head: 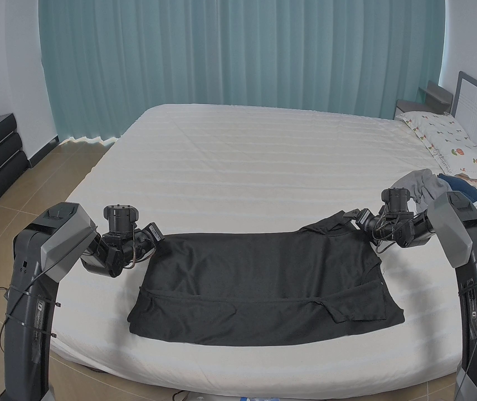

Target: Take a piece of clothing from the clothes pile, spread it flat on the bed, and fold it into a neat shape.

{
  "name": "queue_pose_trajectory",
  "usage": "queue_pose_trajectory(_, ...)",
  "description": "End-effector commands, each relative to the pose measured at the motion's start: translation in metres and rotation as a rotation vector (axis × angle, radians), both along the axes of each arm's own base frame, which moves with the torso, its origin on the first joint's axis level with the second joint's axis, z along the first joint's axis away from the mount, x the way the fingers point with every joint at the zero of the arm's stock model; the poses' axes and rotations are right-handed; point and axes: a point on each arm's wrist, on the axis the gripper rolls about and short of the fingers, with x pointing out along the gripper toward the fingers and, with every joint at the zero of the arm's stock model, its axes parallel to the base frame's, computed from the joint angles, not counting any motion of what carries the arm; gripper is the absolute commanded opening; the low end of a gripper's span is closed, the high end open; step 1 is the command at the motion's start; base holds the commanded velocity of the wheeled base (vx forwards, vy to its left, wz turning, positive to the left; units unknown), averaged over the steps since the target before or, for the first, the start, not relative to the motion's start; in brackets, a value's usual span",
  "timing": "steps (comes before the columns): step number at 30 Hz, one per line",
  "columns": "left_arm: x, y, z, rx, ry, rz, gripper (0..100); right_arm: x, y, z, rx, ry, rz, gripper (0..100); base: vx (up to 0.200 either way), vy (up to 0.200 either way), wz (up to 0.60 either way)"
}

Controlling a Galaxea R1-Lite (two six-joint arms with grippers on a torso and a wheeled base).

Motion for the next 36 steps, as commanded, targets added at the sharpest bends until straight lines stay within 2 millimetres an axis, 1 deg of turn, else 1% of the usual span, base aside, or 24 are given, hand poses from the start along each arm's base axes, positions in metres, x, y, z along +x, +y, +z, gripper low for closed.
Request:
queue_pose_trajectory(1, 0.000, -0.001, 0.001, -0.001, -0.001, -0.001, 0, 0.002, 0.000, -0.003, 0.002, -0.002, 0.000, 100, 0.000, 0.000, 0.00)
queue_pose_trajectory(2, 0.000, -0.001, 0.001, -0.001, -0.003, -0.001, 0, 0.002, 0.000, -0.003, 0.002, 0.000, 0.000, 0, 0.000, 0.000, 0.00)
queue_pose_trajectory(9, 0.000, 0.001, 0.002, -0.001, -0.004, 0.002, 0, 0.002, -0.003, -0.002, 0.002, -0.002, -0.004, 0, 0.000, 0.000, 0.00)
queue_pose_trajectory(16, 0.000, 0.001, 0.002, -0.001, -0.004, 0.002, 0, -0.001, -0.017, 0.003, 0.001, 0.006, -0.025, 0, 0.000, 0.000, 0.00)
queue_pose_trajectory(19, 0.001, 0.002, 0.003, -0.001, -0.007, 0.003, 0, -0.006, -0.023, 0.006, 0.005, 0.015, -0.027, 0, 0.000, 0.000, 0.00)
queue_pose_trajectory(28, 0.001, 0.003, 0.010, -0.002, -0.020, 0.008, 0, -0.009, -0.029, 0.012, 0.013, 0.001, -0.026, 0, 0.000, 0.000, 0.00)
queue_pose_trajectory(31, 0.000, 0.004, 0.015, -0.002, -0.027, 0.009, 0, -0.009, -0.029, 0.012, 0.014, -0.016, -0.027, 0, 0.000, 0.000, 0.00)
queue_pose_trajectory(33, -0.005, 0.005, 0.027, -0.008, -0.034, 0.010, 0, -0.011, -0.029, 0.011, 0.011, -0.071, -0.026, 0, 0.000, 0.000, 0.00)
queue_pose_trajectory(36, -0.005, 0.009, 0.033, -0.007, -0.057, 0.016, 0, -0.014, -0.029, 0.009, 0.008, -0.119, -0.025, 0, 0.000, 0.000, 0.00)
